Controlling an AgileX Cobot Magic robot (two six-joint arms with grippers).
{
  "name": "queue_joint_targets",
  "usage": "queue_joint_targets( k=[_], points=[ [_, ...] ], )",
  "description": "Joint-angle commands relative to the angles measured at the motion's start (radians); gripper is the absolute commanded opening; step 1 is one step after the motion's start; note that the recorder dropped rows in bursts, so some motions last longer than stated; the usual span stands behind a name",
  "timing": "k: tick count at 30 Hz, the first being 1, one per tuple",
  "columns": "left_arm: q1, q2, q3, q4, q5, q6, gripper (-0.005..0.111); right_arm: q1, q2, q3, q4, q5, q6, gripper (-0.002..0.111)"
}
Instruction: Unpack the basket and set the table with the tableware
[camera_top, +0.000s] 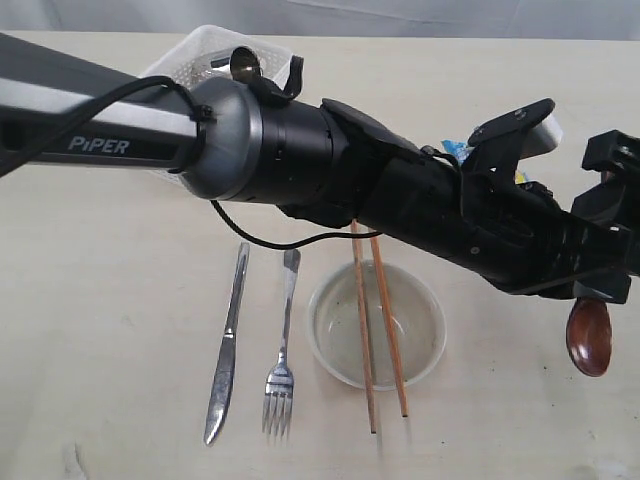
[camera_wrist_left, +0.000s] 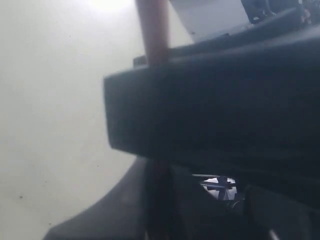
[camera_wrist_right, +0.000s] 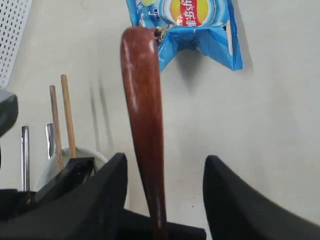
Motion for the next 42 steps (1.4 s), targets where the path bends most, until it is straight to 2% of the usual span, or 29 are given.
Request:
queue_joint_targets(
  k=[1,3,8,14,17,21,23,31,37,42],
  points=[
    [0.000,-0.005,0.005,-0.010,0.012,0.003,0.000,-0.006,0.013,0.001,-0.005,-0.023,-0.009,0.031],
    [0.000,-0.005,0.005,-0.010,0.012,0.003,0.000,-0.006,0.013,0.001,-0.005,-0.024,-0.009,0.020],
    [0.000,-0.005,0.005,-0.010,0.012,0.003,0.000,-0.006,0.013,0.001,-0.005,-0.024,-0.023,0.001],
    [0.000,-0.005,0.005,-0.010,0.011,0.003,0.001,-0.006,0.013,0.001,-0.003,-0.028,-0.030,0.000],
    [0.000,-0.005,0.005,-0.010,0.011,-0.003,0.015,-0.006,0.013,0.001,-0.003,-0.031,-0.032,0.000],
    [0.000,-0.005,0.005,-0.010,0.031,-0.007,0.048,-0.006,0.013,0.001,-0.003,-0.041,-0.032,0.000],
    [0.000,-0.005,0.005,-0.010,0.038,-0.007,0.056,-0.006,0.013,0.001,-0.013,-0.049,-0.033,0.000],
    [0.015,-0.009,0.005,-0.010,0.128,-0.007,0.052,-0.006,0.013,-0.025,-0.122,-0.045,0.010,0.000],
    [0.101,-0.013,0.005,0.057,0.165,-0.073,0.051,-0.006,0.013,-0.080,-0.162,-0.003,0.015,0.000],
    [0.193,-0.013,0.005,0.082,0.310,-0.088,0.051,-0.006,0.013,-0.080,-0.182,0.010,0.021,0.000]
  ],
)
